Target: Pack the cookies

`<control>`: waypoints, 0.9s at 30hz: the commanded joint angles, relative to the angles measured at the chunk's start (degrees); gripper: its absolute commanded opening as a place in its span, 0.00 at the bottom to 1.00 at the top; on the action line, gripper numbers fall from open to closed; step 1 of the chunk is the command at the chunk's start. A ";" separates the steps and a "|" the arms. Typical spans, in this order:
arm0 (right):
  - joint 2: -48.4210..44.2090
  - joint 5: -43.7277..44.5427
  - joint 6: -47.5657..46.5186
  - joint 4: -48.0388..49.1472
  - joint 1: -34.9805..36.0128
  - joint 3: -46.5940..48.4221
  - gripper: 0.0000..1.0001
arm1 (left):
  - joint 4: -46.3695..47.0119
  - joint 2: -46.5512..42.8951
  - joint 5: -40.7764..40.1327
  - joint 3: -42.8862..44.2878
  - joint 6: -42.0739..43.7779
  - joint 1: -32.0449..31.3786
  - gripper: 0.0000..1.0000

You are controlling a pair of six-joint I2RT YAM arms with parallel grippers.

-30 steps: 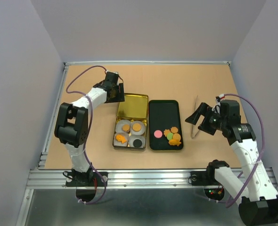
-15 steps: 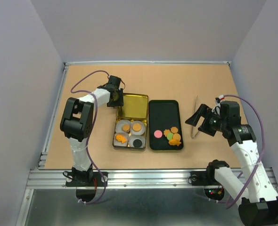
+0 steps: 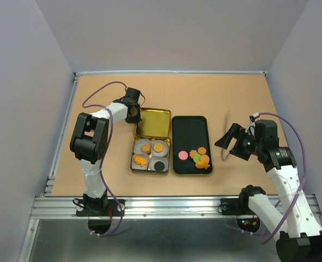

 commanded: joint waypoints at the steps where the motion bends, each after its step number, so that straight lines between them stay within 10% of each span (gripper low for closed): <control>1: -0.84 -0.39 -1.26 -0.46 0.50 -0.93 0.94 | -1.69 0.47 -0.25 2.34 1.31 0.28 0.14; 17: 5.75 -5.65 0.57 0.94 0.41 8.73 0.95 | -3.72 -11.74 -3.23 11.21 0.88 3.54 0.00; 27: 14.01 -20.95 21.57 14.29 0.41 20.51 0.99 | 17.34 -32.82 -6.21 -2.03 4.03 0.91 0.00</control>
